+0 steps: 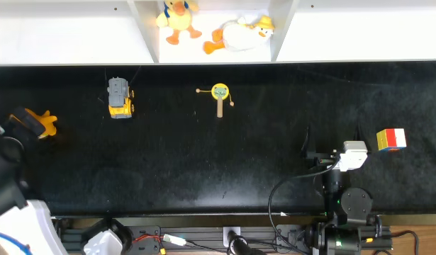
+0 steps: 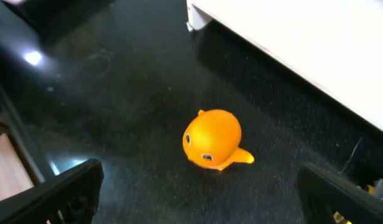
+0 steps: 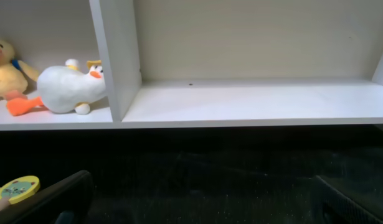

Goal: Store Toys

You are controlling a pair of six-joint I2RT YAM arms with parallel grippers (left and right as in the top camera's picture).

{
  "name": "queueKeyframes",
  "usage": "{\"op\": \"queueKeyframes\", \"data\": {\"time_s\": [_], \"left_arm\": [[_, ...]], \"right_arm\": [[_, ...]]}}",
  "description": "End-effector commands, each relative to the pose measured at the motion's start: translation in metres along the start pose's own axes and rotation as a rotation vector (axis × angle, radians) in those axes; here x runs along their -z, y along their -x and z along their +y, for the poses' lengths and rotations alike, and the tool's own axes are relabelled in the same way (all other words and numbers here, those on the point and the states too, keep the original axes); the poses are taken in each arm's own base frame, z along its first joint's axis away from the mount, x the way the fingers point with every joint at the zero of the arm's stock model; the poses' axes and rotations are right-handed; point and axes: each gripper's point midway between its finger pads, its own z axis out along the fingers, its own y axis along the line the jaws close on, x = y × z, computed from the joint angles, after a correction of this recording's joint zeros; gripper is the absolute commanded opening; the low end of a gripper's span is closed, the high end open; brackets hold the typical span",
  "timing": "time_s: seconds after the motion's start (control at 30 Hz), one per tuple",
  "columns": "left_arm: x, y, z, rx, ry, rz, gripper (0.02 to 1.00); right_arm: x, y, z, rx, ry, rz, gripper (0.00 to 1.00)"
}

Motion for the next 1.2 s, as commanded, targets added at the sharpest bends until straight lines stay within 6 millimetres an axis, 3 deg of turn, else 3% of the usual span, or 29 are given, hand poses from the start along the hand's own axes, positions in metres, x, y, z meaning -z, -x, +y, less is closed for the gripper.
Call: {"op": "queueKeyframes", "data": {"time_s": [0.03,0.53,1.2], "left_arm": [[-0.015,0.008,-0.010,-0.075,-0.091,0.012,0.998],[-0.080,-0.031,-0.018,-0.191,-0.140,0.206,0.996],[-0.108,-0.067,-0.027,-0.321,-0.219,0.335,0.998]], "right_arm": [[0.000,-0.004,-0.001,-0.007,-0.006,0.001,0.996],[0.000,-0.004,-0.001,-0.007,-0.006,0.001,0.996],[0.000,-0.004,-0.001,-0.007,-0.006,0.001,0.993]]}}
